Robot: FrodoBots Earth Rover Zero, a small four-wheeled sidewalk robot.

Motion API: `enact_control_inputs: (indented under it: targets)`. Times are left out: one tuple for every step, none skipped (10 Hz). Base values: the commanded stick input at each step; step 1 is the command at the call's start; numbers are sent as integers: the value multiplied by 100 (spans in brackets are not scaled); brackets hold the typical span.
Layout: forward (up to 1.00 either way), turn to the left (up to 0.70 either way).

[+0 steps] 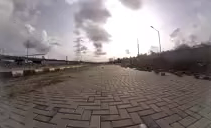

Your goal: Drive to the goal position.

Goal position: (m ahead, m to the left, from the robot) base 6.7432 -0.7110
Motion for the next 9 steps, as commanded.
enact_control_inputs:
  targets:
    - [0,0]
    - [0,0]
    - [0,0]
    - [0,0]
    - [70,0]
    - [70,0]
    - [70,0]
    - [70,0]
    - [70,0]
